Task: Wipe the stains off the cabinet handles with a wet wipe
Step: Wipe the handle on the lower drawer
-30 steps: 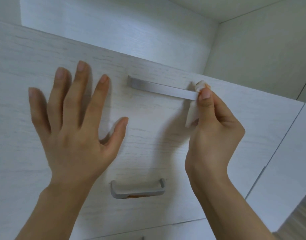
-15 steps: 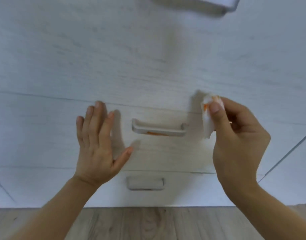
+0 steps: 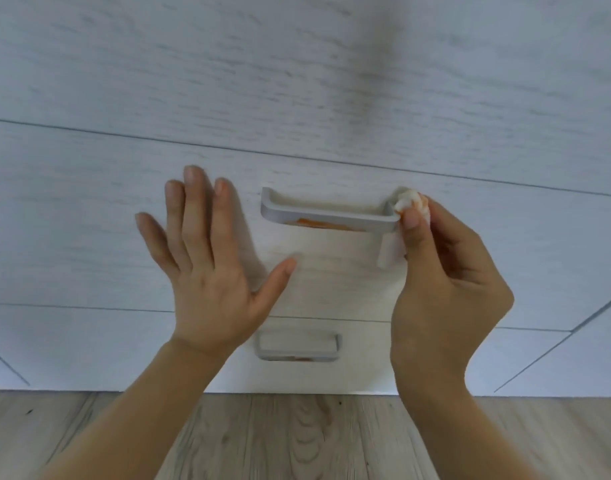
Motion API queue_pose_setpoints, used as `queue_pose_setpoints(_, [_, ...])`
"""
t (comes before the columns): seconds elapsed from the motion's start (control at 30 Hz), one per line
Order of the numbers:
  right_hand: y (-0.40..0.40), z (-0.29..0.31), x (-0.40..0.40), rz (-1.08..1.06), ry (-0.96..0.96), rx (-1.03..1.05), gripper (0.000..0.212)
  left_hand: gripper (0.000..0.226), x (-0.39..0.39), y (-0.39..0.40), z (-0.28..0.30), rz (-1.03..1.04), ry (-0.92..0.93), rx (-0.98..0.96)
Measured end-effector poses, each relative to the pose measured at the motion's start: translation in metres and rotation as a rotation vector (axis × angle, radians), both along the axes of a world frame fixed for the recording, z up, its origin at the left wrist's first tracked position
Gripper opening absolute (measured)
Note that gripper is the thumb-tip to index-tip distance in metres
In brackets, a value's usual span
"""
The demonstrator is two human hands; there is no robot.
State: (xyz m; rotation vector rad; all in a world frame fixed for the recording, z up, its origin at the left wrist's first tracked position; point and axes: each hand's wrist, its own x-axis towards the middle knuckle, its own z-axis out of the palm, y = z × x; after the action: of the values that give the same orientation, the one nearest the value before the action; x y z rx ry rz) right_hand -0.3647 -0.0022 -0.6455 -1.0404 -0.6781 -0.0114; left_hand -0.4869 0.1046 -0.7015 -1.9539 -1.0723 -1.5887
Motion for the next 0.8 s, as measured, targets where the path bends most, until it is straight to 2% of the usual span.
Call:
queue_pose_setpoints(0.23, [-0.001,0.009,-0.001,0.065,0.070,-0.004,0.010,0.086,0.005,0.008,-0.006,0.129,0.001,0.066])
queue_pose_setpoints(0.4, [-0.006,0.008,0.000,0.081,0.015,-0.070,0.011,0.085,0.006,0.008,-0.006,0.123,-0.010,0.067])
queue_pose_setpoints(0.8, [-0.006,0.004,-0.003,0.054,-0.106,-0.059,0.013,0.085,0.009,0.009,-0.005,0.175,0.007,0.120])
